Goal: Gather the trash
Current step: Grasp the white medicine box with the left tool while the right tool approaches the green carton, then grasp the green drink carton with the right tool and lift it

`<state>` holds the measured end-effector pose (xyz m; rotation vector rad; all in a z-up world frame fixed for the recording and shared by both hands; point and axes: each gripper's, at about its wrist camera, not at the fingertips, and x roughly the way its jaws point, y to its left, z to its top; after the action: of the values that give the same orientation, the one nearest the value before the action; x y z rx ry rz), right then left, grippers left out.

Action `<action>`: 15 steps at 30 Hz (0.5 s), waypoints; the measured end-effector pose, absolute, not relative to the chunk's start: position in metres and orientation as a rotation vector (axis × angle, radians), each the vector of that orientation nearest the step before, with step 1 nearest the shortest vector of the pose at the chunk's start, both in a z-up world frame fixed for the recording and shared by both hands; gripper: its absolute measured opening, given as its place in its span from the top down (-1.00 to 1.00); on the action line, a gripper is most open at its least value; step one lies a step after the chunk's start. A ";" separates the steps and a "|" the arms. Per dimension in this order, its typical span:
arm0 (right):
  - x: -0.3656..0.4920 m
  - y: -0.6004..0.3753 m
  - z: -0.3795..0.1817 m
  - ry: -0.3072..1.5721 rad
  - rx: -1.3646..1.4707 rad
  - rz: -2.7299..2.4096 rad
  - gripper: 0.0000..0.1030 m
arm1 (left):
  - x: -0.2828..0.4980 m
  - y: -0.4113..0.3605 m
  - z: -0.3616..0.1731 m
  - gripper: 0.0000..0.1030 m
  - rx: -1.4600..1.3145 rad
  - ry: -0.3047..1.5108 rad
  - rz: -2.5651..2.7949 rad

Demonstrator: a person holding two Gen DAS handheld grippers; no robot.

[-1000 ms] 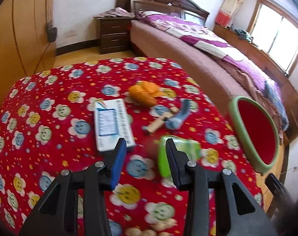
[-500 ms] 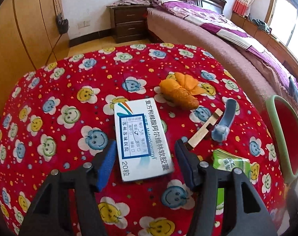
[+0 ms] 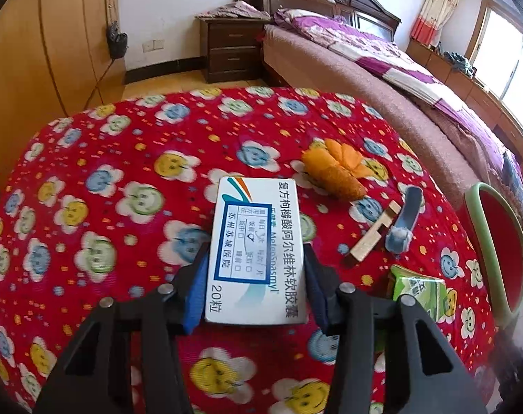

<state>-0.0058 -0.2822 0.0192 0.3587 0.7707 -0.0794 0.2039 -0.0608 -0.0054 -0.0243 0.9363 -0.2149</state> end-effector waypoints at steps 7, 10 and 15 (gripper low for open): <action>0.018 -0.258 0.022 0.777 0.359 -0.024 -0.41 | 0.206 -0.026 -0.002 0.01 -0.044 0.929 -0.153; 0.032 -0.246 0.022 0.785 0.352 -0.011 -0.47 | 0.208 -0.015 -0.006 0.01 -0.068 0.929 -0.142; 0.052 -0.228 0.023 0.799 0.340 0.002 -0.52 | 0.208 -0.008 -0.012 0.01 -0.100 0.929 -0.154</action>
<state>0.0525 -0.2275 0.0227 0.3401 0.7986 0.0016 0.2084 -0.0085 -0.0118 -0.1002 0.9294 -0.1541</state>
